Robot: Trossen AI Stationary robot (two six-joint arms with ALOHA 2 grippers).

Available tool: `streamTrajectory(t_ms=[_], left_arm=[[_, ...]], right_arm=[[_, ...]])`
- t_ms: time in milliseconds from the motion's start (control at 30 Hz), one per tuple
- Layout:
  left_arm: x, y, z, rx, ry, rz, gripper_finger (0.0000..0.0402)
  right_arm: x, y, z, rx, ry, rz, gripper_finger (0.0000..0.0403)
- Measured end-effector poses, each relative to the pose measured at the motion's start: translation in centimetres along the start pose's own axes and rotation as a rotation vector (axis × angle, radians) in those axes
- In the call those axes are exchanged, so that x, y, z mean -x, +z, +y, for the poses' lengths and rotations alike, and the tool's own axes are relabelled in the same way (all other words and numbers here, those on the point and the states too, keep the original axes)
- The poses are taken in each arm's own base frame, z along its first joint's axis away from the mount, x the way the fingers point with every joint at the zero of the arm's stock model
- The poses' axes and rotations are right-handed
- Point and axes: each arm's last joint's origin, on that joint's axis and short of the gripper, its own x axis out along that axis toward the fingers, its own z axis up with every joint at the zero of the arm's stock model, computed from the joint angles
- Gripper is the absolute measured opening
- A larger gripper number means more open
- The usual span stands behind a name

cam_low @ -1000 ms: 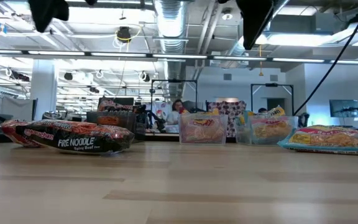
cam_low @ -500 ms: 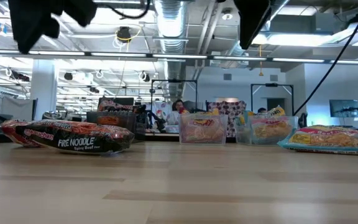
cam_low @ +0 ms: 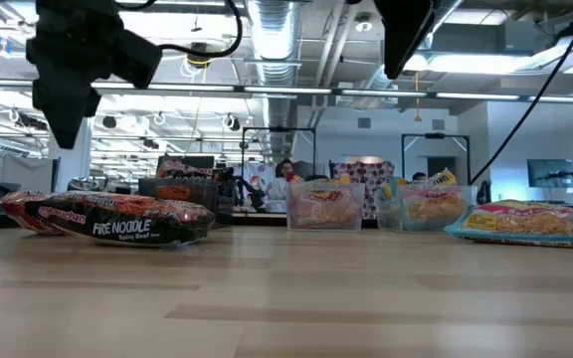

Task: Sort Maruchan noodles
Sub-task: Put the black noodle pack into the black bin

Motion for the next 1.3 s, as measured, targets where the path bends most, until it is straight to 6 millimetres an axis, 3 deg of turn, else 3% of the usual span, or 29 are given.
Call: streamTrajectory(t_ms=[233, 467, 667, 1300], left_arm=[[-1.7, -1.0, 1.7, 0.149, -0.026, -0.120, 0.0141], [-3.9, -1.0, 2.1, 0.243, -0.166, -0.215, 0.0141], [-4.8, -1.4, 2.9, 0.299, -0.128, -0.237, 0.0141], [-6.6, -0.7, 3.2, 0.292, -0.090, -0.231, 0.0141]], right_arm=[[0.0, 0.0, 0.0, -0.001, 0.001, -0.002, 0.0137], [-0.3, 0.2, 0.2, -0.002, 0.003, -0.003, 0.0137], [-0.3, 0.2, 0.2, -0.001, 0.004, -0.002, 0.0137], [-0.2, 0.2, 0.2, -0.006, 0.010, -0.010, 0.0137]])
